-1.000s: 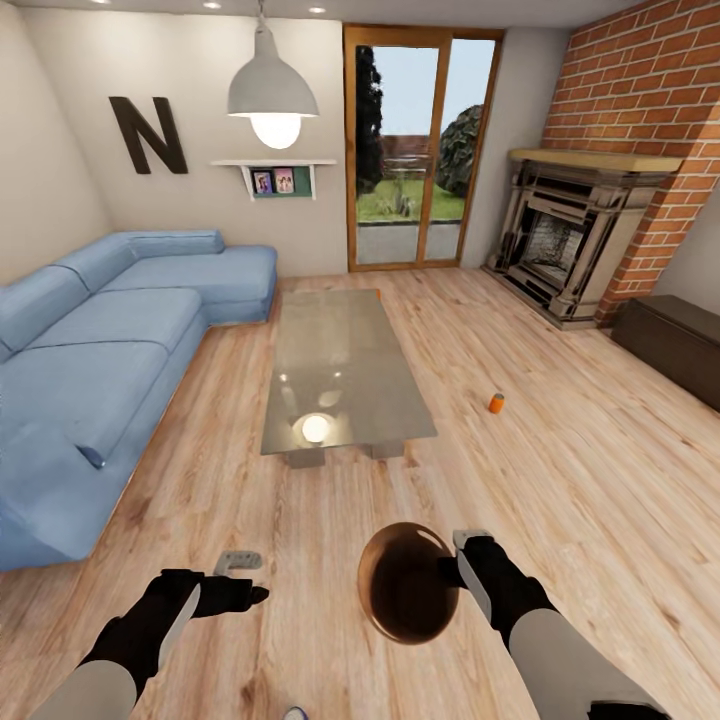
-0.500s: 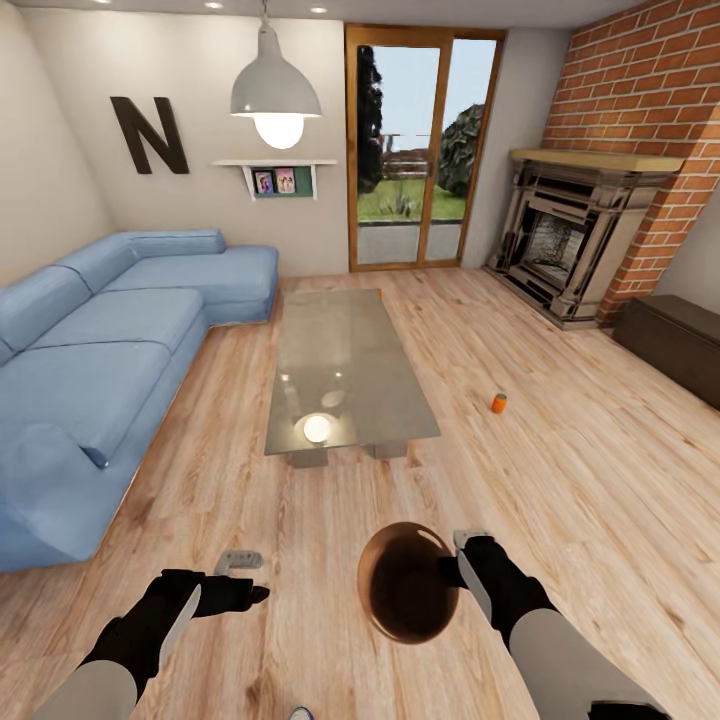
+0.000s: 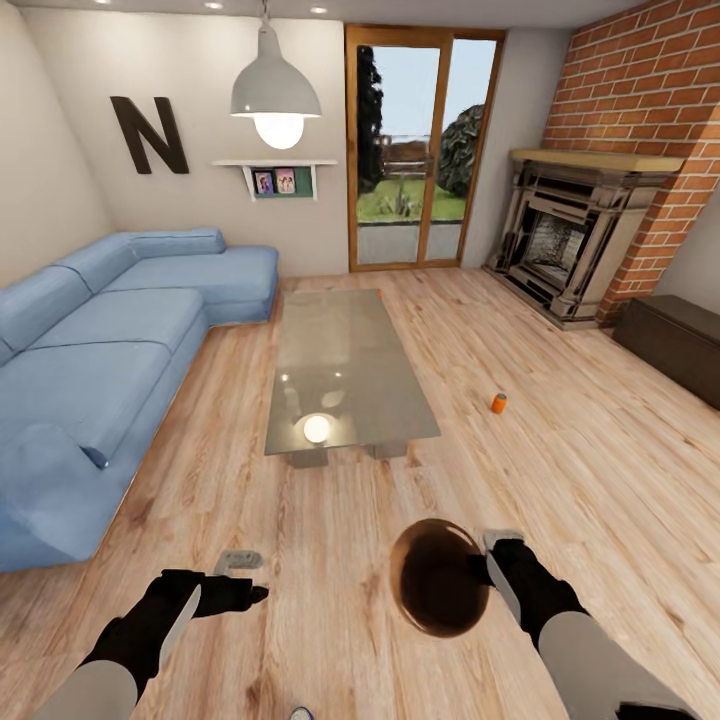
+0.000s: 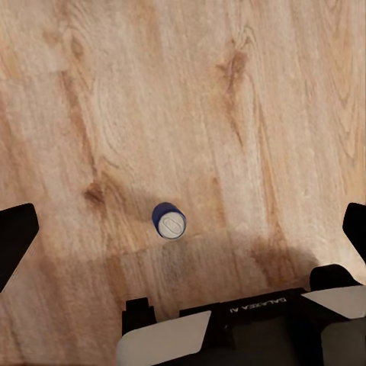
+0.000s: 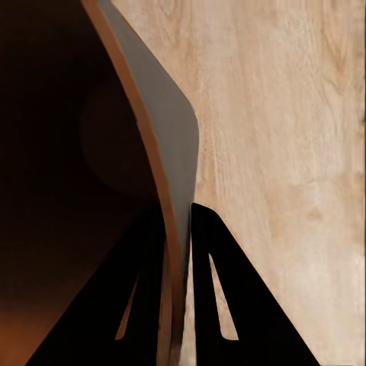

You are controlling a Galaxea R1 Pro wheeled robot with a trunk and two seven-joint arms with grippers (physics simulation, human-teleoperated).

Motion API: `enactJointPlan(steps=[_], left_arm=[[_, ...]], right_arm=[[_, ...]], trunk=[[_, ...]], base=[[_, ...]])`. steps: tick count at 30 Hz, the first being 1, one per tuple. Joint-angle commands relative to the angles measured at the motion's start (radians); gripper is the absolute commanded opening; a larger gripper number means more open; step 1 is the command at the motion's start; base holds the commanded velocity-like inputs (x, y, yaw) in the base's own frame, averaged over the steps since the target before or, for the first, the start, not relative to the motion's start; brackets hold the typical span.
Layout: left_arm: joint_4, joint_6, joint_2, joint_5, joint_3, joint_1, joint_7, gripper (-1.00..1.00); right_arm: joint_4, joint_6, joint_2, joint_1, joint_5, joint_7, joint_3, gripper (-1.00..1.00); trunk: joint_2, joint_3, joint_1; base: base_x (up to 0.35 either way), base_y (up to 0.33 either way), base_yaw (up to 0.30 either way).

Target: Put the three can of soda from the living room inside the tash can in the kitchen.

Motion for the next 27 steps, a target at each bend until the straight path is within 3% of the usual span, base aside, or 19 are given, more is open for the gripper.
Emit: enactJointPlan(steps=[1, 5, 9, 15, 27], left_arm=[[0.003, 0.000, -0.001, -0.001, 0.000, 0.000, 0.024, 1.00], [0.043, 0.000, -0.003, 0.002, 0.001, -0.002, 0.084, 1.00], [0.124, 0.000, -0.028, 0.008, 0.001, -0.016, 0.124, 1.00], [0.172, 0.004, -0.037, 0.012, 0.002, -0.033, 0.128, 1.00], [0.183, 0.011, -0.039, 0.013, 0.002, -0.038, 0.127, 1.00]], right_arm=[[0.002, -0.011, -0.010, 0.001, -0.042, 0.005, -0.024, -1.00], [0.002, -0.018, -0.023, 0.001, -0.042, 0.004, -0.078, -1.00], [0.002, -0.024, -0.029, 0.002, -0.043, 0.007, -0.116, -1.00], [0.002, -0.025, -0.031, 0.006, -0.043, 0.012, -0.124, -1.00], [0.000, -0.027, -0.027, 0.029, -0.037, 0.015, -0.119, -1.00]], trunk=[[0.000, 0.000, 0.000], [0.000, 0.000, 0.000], [0.000, 0.000, 0.000], [0.000, 0.000, 0.000], [0.000, 0.000, 0.000]], base=[[0.000, 0.000, 0.000], [0.000, 0.000, 0.000], [0.000, 0.000, 0.000], [0.000, 0.000, 0.000], [0.015, 0.005, 0.000]])
